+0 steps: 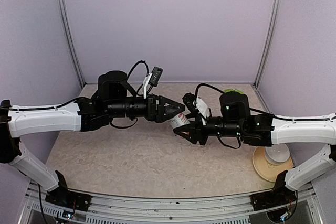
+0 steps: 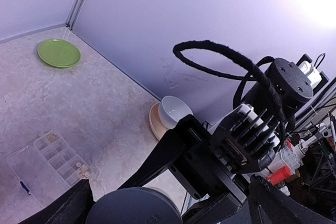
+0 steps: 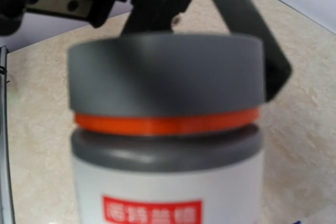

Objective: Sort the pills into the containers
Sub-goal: Screw the lid of the pill bottle onto the pill bottle.

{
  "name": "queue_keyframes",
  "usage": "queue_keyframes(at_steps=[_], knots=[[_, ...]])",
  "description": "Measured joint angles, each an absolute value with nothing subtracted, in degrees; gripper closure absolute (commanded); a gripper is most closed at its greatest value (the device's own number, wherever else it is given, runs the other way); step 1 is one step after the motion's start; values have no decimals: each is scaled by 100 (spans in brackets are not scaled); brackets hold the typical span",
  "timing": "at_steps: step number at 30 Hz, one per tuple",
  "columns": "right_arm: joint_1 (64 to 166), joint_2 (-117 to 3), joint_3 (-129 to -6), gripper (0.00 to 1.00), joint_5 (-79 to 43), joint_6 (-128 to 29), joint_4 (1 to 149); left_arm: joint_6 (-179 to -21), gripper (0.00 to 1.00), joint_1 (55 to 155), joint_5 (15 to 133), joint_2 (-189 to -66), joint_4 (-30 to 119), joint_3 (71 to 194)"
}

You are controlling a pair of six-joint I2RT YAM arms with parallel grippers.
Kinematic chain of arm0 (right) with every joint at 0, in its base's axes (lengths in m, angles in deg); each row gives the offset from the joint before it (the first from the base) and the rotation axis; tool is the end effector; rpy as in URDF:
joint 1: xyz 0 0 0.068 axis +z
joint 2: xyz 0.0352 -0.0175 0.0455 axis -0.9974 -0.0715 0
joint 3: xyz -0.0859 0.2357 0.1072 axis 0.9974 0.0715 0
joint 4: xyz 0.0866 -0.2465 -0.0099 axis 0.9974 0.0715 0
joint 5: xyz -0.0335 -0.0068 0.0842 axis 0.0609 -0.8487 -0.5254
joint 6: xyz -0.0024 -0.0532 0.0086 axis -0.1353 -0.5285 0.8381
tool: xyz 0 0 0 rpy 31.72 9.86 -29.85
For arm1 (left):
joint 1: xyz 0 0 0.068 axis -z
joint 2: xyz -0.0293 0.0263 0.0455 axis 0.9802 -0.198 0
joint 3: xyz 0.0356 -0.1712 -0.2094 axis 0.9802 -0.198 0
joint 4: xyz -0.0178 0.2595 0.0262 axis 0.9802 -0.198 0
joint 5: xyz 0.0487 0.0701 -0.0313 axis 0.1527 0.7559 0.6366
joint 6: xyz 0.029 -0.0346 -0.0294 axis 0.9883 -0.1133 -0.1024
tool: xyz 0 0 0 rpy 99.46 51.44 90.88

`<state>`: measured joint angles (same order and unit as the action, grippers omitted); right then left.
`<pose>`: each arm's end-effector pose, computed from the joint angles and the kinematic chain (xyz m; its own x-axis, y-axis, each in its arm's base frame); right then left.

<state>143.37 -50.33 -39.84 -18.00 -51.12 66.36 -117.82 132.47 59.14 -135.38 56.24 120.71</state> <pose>0.1562 0.2540 0.2773 -0.2486 -0.2308 -0.9407 -0.8880 0.4421 0.1262 0.1904 -0.2846 0.3208 -0.5570 -0.0028 -0.8305 0.8019 0.2588 -0.5386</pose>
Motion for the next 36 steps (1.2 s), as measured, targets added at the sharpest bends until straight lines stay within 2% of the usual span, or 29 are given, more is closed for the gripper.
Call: queue_keyframes(at_steps=[14,24,36], knots=[[14355,-5042,-4024,88,-1907,-5114,6684,-11727,1,13269,5954,-13500,5770,11971],[14241,-4537,-3910,88,-1575,-5112,6809,-11793,1,13273,5993,-13308,5943,11938],[14213,-4502,-3882,88,-1411,-5149,6853,-11872,1,13271,5993,-13315,5937,11938]])
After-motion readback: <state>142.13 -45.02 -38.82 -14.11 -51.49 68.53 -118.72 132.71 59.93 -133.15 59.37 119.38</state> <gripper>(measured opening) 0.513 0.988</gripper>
